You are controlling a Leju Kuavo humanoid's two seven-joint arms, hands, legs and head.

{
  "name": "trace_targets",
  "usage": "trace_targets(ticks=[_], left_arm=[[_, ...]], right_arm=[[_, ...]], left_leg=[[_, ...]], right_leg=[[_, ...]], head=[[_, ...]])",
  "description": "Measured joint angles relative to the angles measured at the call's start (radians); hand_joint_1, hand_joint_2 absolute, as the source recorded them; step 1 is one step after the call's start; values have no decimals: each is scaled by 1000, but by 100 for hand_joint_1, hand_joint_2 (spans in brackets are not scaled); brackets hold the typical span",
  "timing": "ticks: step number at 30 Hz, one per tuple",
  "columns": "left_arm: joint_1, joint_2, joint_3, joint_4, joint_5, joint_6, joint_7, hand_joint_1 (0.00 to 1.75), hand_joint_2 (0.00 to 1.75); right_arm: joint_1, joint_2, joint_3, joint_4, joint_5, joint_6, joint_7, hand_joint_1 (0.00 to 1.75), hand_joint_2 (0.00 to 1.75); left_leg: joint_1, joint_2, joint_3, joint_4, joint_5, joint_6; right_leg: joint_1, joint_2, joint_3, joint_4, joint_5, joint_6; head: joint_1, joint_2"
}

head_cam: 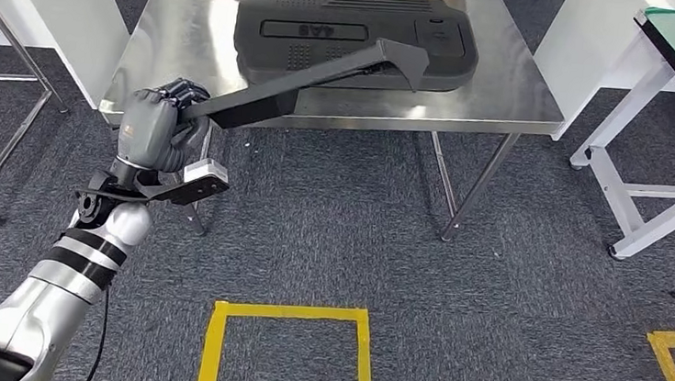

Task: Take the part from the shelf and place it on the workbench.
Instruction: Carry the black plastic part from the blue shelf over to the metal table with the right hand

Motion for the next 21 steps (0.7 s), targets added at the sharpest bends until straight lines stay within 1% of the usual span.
trace_targets(ticks=[2,3,4,5,6,7,8,9,10,11,12,13,14,15,16,17,18,19,21], left_arm=[[-2,-1,-2,0,-1,-2,0,175,175],[-5,-1,-3,0,-1,-2,1,175,175],[-7,-1,-4,0,-1,-2,1,175,175],[-9,-1,-5,1,-2,-3,1,175,175],[-10,-2,-7,3,-2,-3,2,175,175],[-10,-2,-9,5,-2,-4,3,175,175],[-10,-2,-11,8,-3,-5,3,175,175],[-11,-2,-13,10,-4,-5,4,175,175],[-13,-2,-15,11,-5,-5,5,175,175],[-15,-2,-17,12,-6,-6,5,175,175],[-19,-2,-18,14,-6,-6,6,175,175],[-24,-3,-19,16,-6,-6,7,175,175],[-27,-3,-21,17,-6,-6,7,175,175],[-31,-4,-22,19,-6,-7,8,175,175],[-34,-5,-24,19,-6,-8,9,175,175],[-35,-5,-25,20,-7,-8,11,175,175],[-38,-6,-25,20,-7,-8,12,175,175],[-41,-6,-26,20,-8,-9,13,175,175],[-45,-8,-27,23,-8,-9,14,175,175]], right_arm=[[-1,1,3,0,2,0,0,0,175],[-1,1,4,0,3,0,0,0,175],[-1,2,6,0,4,0,0,0,175],[-2,2,7,0,5,0,0,0,175],[-2,2,7,0,5,0,0,0,175],[-2,2,8,0,6,0,0,0,175],[-2,2,9,0,6,0,1,0,175],[-2,2,10,0,7,0,1,0,175],[-1,3,11,0,8,0,1,0,175],[-1,4,12,0,8,1,1,0,175],[-2,5,13,0,9,1,1,0,175],[-3,5,14,0,10,1,1,0,175],[-4,5,14,0,10,1,1,0,175],[-6,5,14,0,11,1,1,0,175],[-7,5,14,0,11,1,2,0,175],[-7,5,14,0,11,1,2,0,175],[-8,5,14,0,12,1,3,0,175],[-8,5,14,0,12,1,3,0,175],[-9,6,15,0,13,1,3,0,175]], left_leg=[[2,1,2,4,-11,-10],[2,3,-6,26,-25,-14],[3,5,-26,69,-47,-19],[4,8,-57,132,-74,-23],[6,9,-96,203,-100,-26],[8,11,-132,260,-113,-30],[11,12,-156,287,-106,-33],[14,13,-159,272,-75,-35],[17,14,-145,220,-27,-38],[20,16,-119,153,21,-41],[21,16,-91,92,52,-43],[21,15,-69,49,62,-40],[18,13,-57,28,58,-35],[16,11,-53,20,49,-28],[17,9,-50,16,44,-18],[18,8,-48,14,42,-12],[20,6,-43,12,39,-6],[21,5,-39,11,37,-1],[20,4,-35,10,29,7]], right_leg=[[-8,0,12,-6,-4,-13],[-13,0,20,-10,-6,-21],[-18,0,30,-13,-10,-29],[-18,0,38,-14,-15,-36],[-18,0,45,-13,-21,-41],[-18,1,53,-13,-27,-43],[-19,3,63,-12,-35,-42],[-20,5,74,-11,-44,-39],[-22,7,88,-10,-53,-35],[-23,9,97,-9,-65,-29],[-22,10,105,-6,-76,-22],[-20,10,109,-4,-84,-15],[-18,10,110,-3,-88,-8],[-17,10,113,-3,-90,-3],[-18,10,114,-4,-90,2],[-19,9,110,3,-92,6],[-20,7,95,27,-95,10],[-21,5,67,71,-103,13],[-22,2,-27,209,-137,13]], head=[[-1,0],[-2,0],[-4,0],[-4,0],[-6,0],[-5,0],[-5,0],[-6,0],[-5,0],[-5,0],[-6,0],[-7,0],[-7,0],[-7,0],[-6,0],[-5,0],[-4,0],[-2,0],[1,0]])
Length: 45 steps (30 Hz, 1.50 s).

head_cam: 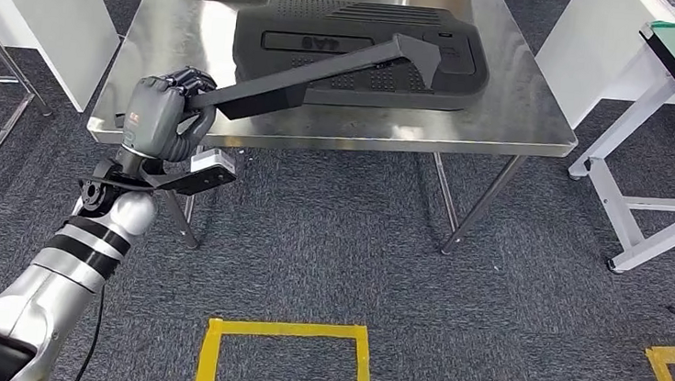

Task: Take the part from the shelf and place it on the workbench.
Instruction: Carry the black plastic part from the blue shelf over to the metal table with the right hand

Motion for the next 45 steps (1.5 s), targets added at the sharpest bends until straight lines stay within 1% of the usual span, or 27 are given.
trace_targets(ticks=[1,2,3,4,5,6,8,10,12,13,16,20,21,23,25,28,29,31,33,34,35,37,38,39,40,43,45], left_arm=[[1,0,-1,3,-1,0,1,175,175],[3,0,-1,6,-2,0,1,175,175],[6,0,-2,10,-4,0,2,175,175],[7,-1,-2,13,-6,0,2,175,175],[6,-1,-3,14,-8,0,3,175,175],[4,-2,-3,16,-9,0,3,175,175],[-2,-3,-4,17,-9,0,3,175,175],[-7,-5,-6,18,-9,0,4,175,175],[-11,-6,-7,18,-10,0,4,175,175],[-14,-6,-8,19,-10,0,4,175,175],[-19,-7,-10,22,-11,0,4,175,175],[-17,-7,-12,24,-11,0,4,175,175],[-16,-7,-13,26,-11,0,4,175,175],[-16,-7,-16,31,-12,0,6,175,175],[-19,-8,-19,34,-12,1,8,175,175],[-23,-9,-23,35,-13,2,11,175,175],[-25,-9,-24,35,-13,3,12,175,175],[-30,-11,-25,35,-13,3,13,175,175],[-30,-12,-27,36,-13,3,13,175,175],[-29,-13,-28,38,-13,3,13,175,175],[-28,-13,-29,39,-13,3,13,175,175],[-29,-13,-30,40,-13,3,13,175,175],[-30,-13,-31,40,-13,3,13,175,175],[-31,-14,-31,40,-13,2,13,175,175],[-32,-15,-31,41,-14,2,14,175,175],[-36,-16,-32,41,-16,-1,14,175,175],[-40,-17,-33,43,-18,-3,17,175,175]], right_arm=[[0,1,0,0,0,0,0,0,175],[1,1,0,0,0,0,0,0,175],[3,1,0,0,0,0,0,0,175],[4,1,0,0,1,0,1,0,175],[5,1,0,0,1,0,1,0,175],[5,0,0,0,1,0,1,0,175],[3,-1,0,0,1,0,1,0,175],[1,-1,1,0,1,0,1,0,175],[2,1,1,0,1,0,1,0,175],[3,1,1,0,2,0,1,0,175],[1,1,2,0,3,0,1,0,175],[1,1,2,0,3,0,1,0,175],[1,1,2,0,3,0,1,0,175],[3,3,3,0,3,1,2,0,175],[4,5,5,0,4,2,2,0,175],[2,3,6,0,7,2,2,0,175],[2,2,6,-1,7,2,2,0,175],[1,2,7,-1,9,2,2,0,175],[1,3,7,-1,9,2,2,0,175],[2,4,7,-1,9,2,2,0,175],[2,4,7,-1,9,2,2,0,175],[3,3,7,-1,10,2,2,0,175],[2,3,7,-1,10,2,2,0,175],[2,3,7,0,10,2,2,0,175],[1,3,7,0,10,2,2,0,175],[1,3,7,0,11,2,2,0,175],[1,3,7,0,12,2,3,0,175]], left_leg=[[-2,-1,3,0,-5,3],[-4,-2,7,0,-10,6],[-6,-3,14,0,-16,7],[-8,-4,22,0,-22,7],[-10,-5,32,-1,-29,7],[-12,-6,41,-1,-35,5],[-14,-7,52,-6,-47,-2],[-16,-7,62,-7,-51,-12],[-16,-3,64,10,-62,-20],[-16,-1,53,38,-75,-24],[-14,6,-28,186,-130,-35],[-13,7,-64,239,-151,-38],[-12,7,-79,253,-152,-40],[-11,10,-65,136,-61,-38],[-14,13,-22,-9,32,-26],[-12,12,-11,-19,32,-7],[-9,12,-6,-22,30,-2],[-6,11,0,-24,24,8],[-6,8,4,-24,16,13],[-6,6,8,-24,11,12],[-6,5,14,-24,6,11],[-6,2,32,-25,-8,5],[-9,1,39,-24,-15,0],[-11,1,44,-24,-21,-5],[-14,0,46,-24,-26,-10],[-14,1,49,-21,-41,-25],[-11,5,23,41,-77,-34]], right_leg=[[0,0,-47,61,-17,-1],[1,-1,-81,94,-24,-1],[2,-1,-94,88,-12,2],[4,-1,-87,43,19,7],[8,-1,-65,-31,64,9],[13,-1,-39,-107,105,5],[25,-4,-3,-200,143,-17],[29,-6,12,-215,141,-38],[21,-5,34,-224,144,-48],[17,-4,45,-226,143,-53],[15,-3,65,-228,133,-66],[15,-3,70,-228,129,-68],[15,-2,74,-228,125,-67],[16,3,102,-225,99,-55],[18,6,121,-220,74,-39],[20,4,116,-212,60,-22],[19,3,103,-186,49,-18],[14,3,35,-67,10,-14],[6,3,-59,69,-21,-7],[4,2,-87,94,-15,1],[1,2,-92,76,9,12],[-2,-2,-47,-68,96,31],[0,-4,-17,-142,131,31],[3,-6,6,-195,153,25],[7,-7,17,-218,159,15],[7,-6,28,-223,150,-13],[-1,-6,44,-228,143,-31]], head=[[1,0],[1,0],[1,0],[1,0],[1,0],[1,0],[1,0],[1,0],[0,0],[-1,0],[-4,0],[-4,0],[-4,0],[-4,0],[-4,0],[-3,0],[-1,0],[4,0],[6,0],[6,0],[6,0],[7,0],[7,0],[7,0],[6,0],[4,0],[0,0]])
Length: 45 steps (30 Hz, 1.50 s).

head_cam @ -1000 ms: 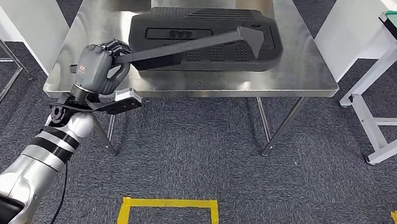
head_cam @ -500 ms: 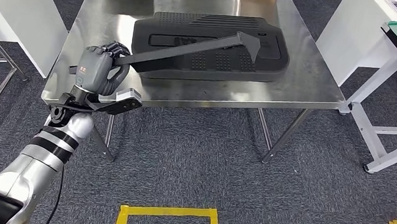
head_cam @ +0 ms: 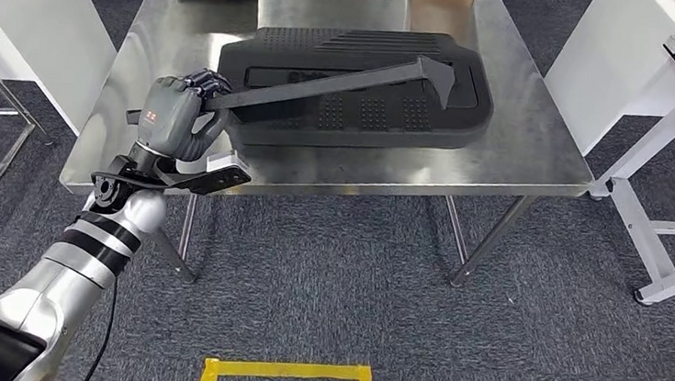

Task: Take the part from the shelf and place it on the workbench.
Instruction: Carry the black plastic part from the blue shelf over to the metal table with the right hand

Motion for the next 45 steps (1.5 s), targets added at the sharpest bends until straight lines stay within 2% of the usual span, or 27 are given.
trace_targets(ticks=[3,4,5,7,8,9,10,14,16,18,19,20,21,23,25,27,30,31,33,34,35,36,38,39,41,43,45], left_arm=[[1,-1,-2,7,0,0,4,175,175],[3,-1,-3,10,0,0,4,175,175],[4,-1,-3,12,0,0,5,175,175],[3,-1,-4,15,0,0,5,175,175],[1,-1,-4,16,0,0,5,175,175],[-1,-1,-5,17,0,0,5,175,175],[-2,-1,-6,18,0,0,5,175,175],[-5,-1,-10,19,0,-2,6,175,175],[-8,-2,-10,19,0,-3,6,175,175],[-8,-3,-11,20,0,-4,6,175,175],[-6,-3,-12,21,-1,-4,6,175,175],[-5,-3,-12,22,-1,-5,6,175,175],[-4,-3,-13,22,-1,-5,7,175,175],[-6,-4,-15,22,-1,-5,8,175,175],[-11,-4,-16,22,-1,-5,10,175,175],[-15,-6,-19,22,0,-5,12,175,175],[-21,-7,-23,23,1,-4,15,175,175],[-22,-7,-24,23,2,-4,16,175,175],[-22,-8,-25,25,5,-3,17,175,175],[-21,-8,-26,27,6,-3,17,175,175],[-20,-8,-27,29,6,-3,17,175,175],[-20,-8,-27,31,6,-3,17,175,175],[-22,-8,-27,32,7,-3,17,175,175],[-25,-8,-28,33,7,-3,17,175,175],[-32,-9,-29,35,7,-4,17,175,175],[-37,-10,-31,35,7,-4,17,175,175],[-40,-11,-33,35,7,-4,18,175,175]], right_arm=[[0,0,0,0,1,0,1,0,175],[0,0,0,0,1,0,1,0,175],[1,0,0,0,2,0,2,0,175],[1,1,0,0,2,1,2,0,175],[2,2,0,0,2,2,3,0,175],[1,2,0,0,2,2,3,0,175],[0,1,0,0,2,3,3,0,175],[-1,0,0,0,3,3,3,0,175],[-1,0,0,0,4,3,3,0,175],[-4,2,0,0,5,3,3,0,175],[-4,2,0,0,5,3,3,0,175],[-2,2,0,0,6,3,4,0,175],[-1,2,0,0,6,3,4,0,175],[1,2,0,0,7,3,4,0,175],[0,1,0,0,8,3,4,0,175],[-1,1,0,0,9,3,5,0,175],[0,1,0,0,10,3,5,0,175],[0,2,0,0,11,3,5,0,175],[0,2,0,0,13,3,5,0,175],[0,2,0,0,14,3,5,0,175],[0,2,0,0,14,3,5,0,175],[1,2,0,0,15,3,5,0,175],[1,3,0,0,15,3,6,0,175],[0,3,0,0,15,3,6,0,175],[-3,4,0,1,16,3,6,0,175],[-6,3,0,1,16,3,6,0,175],[-5,2,0,1,17,3,7,0,175]], left_leg=[[3,2,-108,196,-73,-9],[4,3,-135,231,-71,-12],[5,4,-144,229,-47,-13],[10,8,-108,116,47,-15],[11,9,-80,52,81,-16],[12,9,-55,0,100,-14],[11,7,-42,-26,101,-10],[12,0,-28,-36,80,18],[14,-1,-21,-38,74,29],[12,-1,-18,-37,67,36],[11,-1,-15,-37,62,38],[11,-3,-10,-37,58,38],[10,-4,-3,-37,52,38],[9,-6,16,-38,39,33],[6,-8,27,-39,27,24],[3,-9,32,-44,20,14],[5,-2,23,-15,-3,1],[5,1,1,31,-25,-2],[4,3,-71,160,-73,-6],[5,3,-107,212,-83,-7],[5,4,-130,234,-72,-8],[5,4,-135,219,-41,-7],[4,7,-97,100,56,-1],[3,7,-70,39,88,2],[-2,5,-36,-31,98,14],[-3,0,-24,-48,84,28],[1,-2,-12,-53,81,39]], right_leg=[[1,1,21,0,-16,-20],[1,3,29,0,-22,-21],[1,4,39,1,-29,-20],[-1,9,61,6,-48,-12],[2,10,68,10,-58,-5],[4,11,71,16,-67,1],[7,12,70,19,-72,7],[7,11,60,36,-88,22],[4,9,6,129,-121,26],[2,8,-89,274,-159,27],[2,8,-127,321,-164,30],[2,8,-146,329,-151,36],[2,8,-142,294,-119,43],[4,6,-88,142,-35,52],[10,5,-40,39,4,41],[15,5,-27,27,-2,24],[7,5,-9,17,-9,1],[4,5,-1,14,-13,-6],[6,5,12,15,-23,-19],[8,6,18,15,-28,-22],[9,8,26,15,-34,-23],[9,9,37,15,-41,-23],[10,13,59,16,-57,-17],[13,14,67,17,-65,-13],[16,15,70,20,-73,0],[16,14,70,22,-73,13],[15,12,58,50,-84,20]], head=[[-3,0],[-3,0],[-3,0],[-3,0],[-3,0],[-4,0],[-3,0],[0,0],[5,0],[8,0],[8,0],[8,0],[9,0],[9,0],[9,0],[9,0],[7,0],[6,0],[5,0],[5,0],[5,0],[5,0],[5,0],[6,0],[7,0],[8,0],[10,0]])
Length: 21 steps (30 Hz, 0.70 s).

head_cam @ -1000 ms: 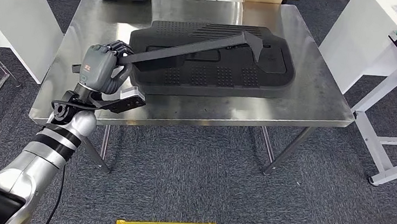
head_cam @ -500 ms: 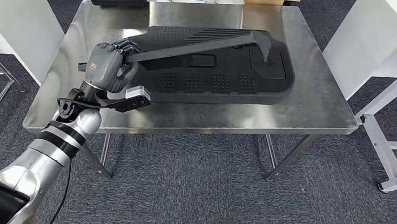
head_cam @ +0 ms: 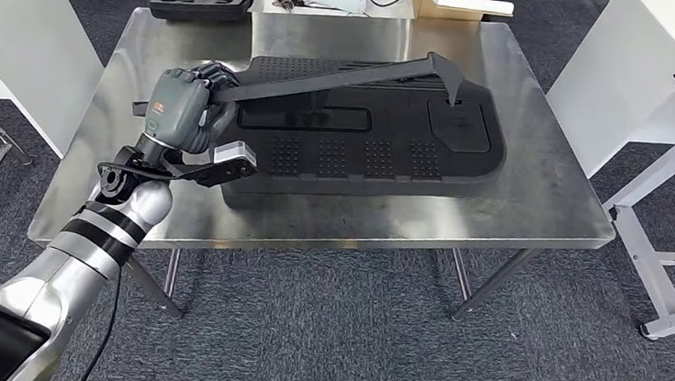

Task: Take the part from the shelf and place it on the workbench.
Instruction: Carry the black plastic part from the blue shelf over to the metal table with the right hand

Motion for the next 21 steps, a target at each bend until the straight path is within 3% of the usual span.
trace_targets(ticks=[2,4,5,6,8,9,11,13,15,17,19,20,21], left_arm=[[-4,-2,-1,0,0,0,1,175,175],[-4,-4,-2,1,1,0,1,175,175],[-2,-5,-3,2,1,0,1,175,175],[0,-5,-4,3,0,0,1,175,175],[1,-5,-6,3,0,-1,1,175,175],[0,-5,-7,3,0,-1,1,175,175],[-4,-6,-7,3,0,-1,1,175,175],[-7,-6,-9,3,0,-1,1,175,175],[-9,-6,-9,3,0,-2,1,175,175],[-11,-6,-9,3,0,-2,1,175,175],[-11,-7,-10,5,0,-2,1,175,175],[-9,-7,-10,6,0,-2,1,175,175],[-8,-7,-10,7,0,-2,1,175,175]], right_arm=[[-1,0,0,0,1,0,0,0,175],[-2,1,0,0,1,0,0,0,175],[0,1,0,0,1,0,0,0,175],[1,1,0,0,1,0,0,0,175],[4,1,0,0,1,0,0,0,175],[4,1,0,0,1,0,0,0,175],[2,0,0,0,1,0,1,0,175],[0,1,0,0,1,0,1,0,175],[2,1,0,0,2,0,2,0,175],[2,1,0,0,2,1,2,0,175],[1,1,0,0,2,1,2,0,175],[1,1,0,0,3,1,2,0,175],[2,1,0,0,3,1,2,0,175]], left_leg=[[4,-2,8,-2,-5,7],[4,-3,12,-2,-12,10],[4,-3,17,-2,-17,9],[4,-4,24,-2,-23,8],[4,-5,41,-2,-36,3],[3,-5,50,-2,-42,-1],[1,-6,60,-7,-53,-12],[0,-7,68,-9,-55,-23],[1,-2,64,14,-67,-32],[3,6,17,104,-103,-37],[3,8,-63,229,-151,-40],[3,8,-94,264,-160,-40],[3,9,-109,265,-148,-39]], right_leg=[[-4,-2,-62,102,-35,0],[-10,-3,-154,234,-68,6],[-12,-3,-186,266,-69,12],[-13,-3,-196,257,-52,21],[-14,-5,-158,132,22,36],[-13,-7,-131,57,57,36],[-6,-10,-94,-33,85,15],[-3,-11,-79,-45,81,-11],[-6,-10,-61,-49,86,-26],[-8,-9,-45,-50,81,-39],[-5,-9,-35,-50,70,-47],[-3,-8,-29,-50,64,-49],[-2,-6,-20,-49,57,-48]], head=[[5,0],[7,0],[8,0],[8,0],[9,0],[8,0],[9,0],[8,0],[7,0],[6,0],[5,0],[5,0],[5,0]])
